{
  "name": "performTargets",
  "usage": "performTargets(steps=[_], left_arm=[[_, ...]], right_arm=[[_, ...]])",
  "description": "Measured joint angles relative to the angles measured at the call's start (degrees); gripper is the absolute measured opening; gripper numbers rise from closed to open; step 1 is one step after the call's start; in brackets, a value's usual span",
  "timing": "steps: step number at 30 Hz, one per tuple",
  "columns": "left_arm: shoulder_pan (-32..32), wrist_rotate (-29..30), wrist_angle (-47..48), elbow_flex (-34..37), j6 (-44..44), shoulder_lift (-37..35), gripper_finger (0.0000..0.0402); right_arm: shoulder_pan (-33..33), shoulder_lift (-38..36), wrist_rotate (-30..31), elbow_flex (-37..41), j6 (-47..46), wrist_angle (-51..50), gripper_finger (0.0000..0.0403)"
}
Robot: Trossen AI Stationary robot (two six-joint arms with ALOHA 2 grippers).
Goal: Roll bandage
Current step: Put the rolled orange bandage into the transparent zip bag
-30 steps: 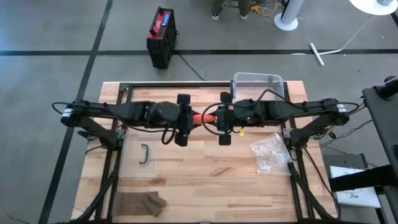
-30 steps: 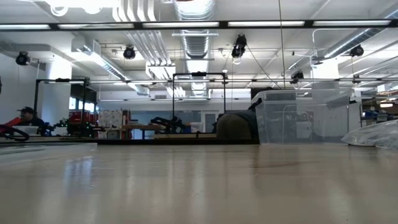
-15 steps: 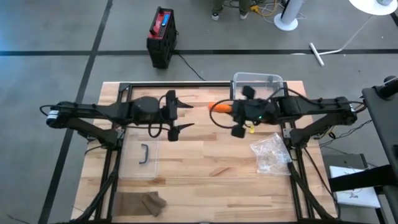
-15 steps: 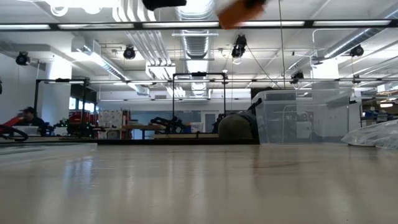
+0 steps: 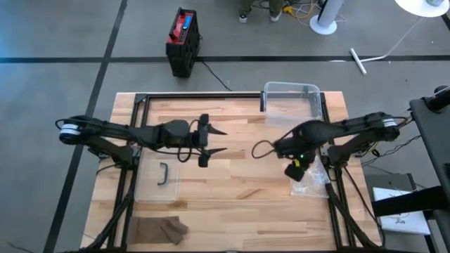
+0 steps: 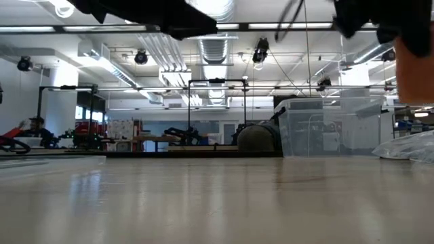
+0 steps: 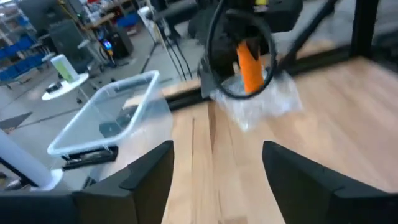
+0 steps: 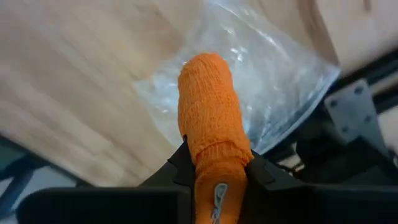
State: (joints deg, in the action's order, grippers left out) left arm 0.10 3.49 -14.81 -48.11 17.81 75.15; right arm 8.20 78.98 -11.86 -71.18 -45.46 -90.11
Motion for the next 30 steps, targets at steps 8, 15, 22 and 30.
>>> performTargets(steps=[8,15,22,30], left_arm=[[0.28,0.19,-0.08,-1.62,4.44,1.31,0.0208],[0.33,0.26,0.03,-1.57,5.62,1.31,0.0191],[0.26,0.30,-0.11,-1.60,3.03,1.27,0.0179],[0.14,-8.48,0.05,-1.33,-0.46,3.90,0.0171]], right_arm=[[2.12,1.01,-4.84,9.92,-2.36,1.76,0.0047],[-0.02,4.07,0.84,11.95,4.44,30.11,0.0047],[-2.68,8.59,11.39,1.66,18.46,40.37,0.0047],[0.04,7.17,13.31,-4.92,16.71,11.04,0.0047]])
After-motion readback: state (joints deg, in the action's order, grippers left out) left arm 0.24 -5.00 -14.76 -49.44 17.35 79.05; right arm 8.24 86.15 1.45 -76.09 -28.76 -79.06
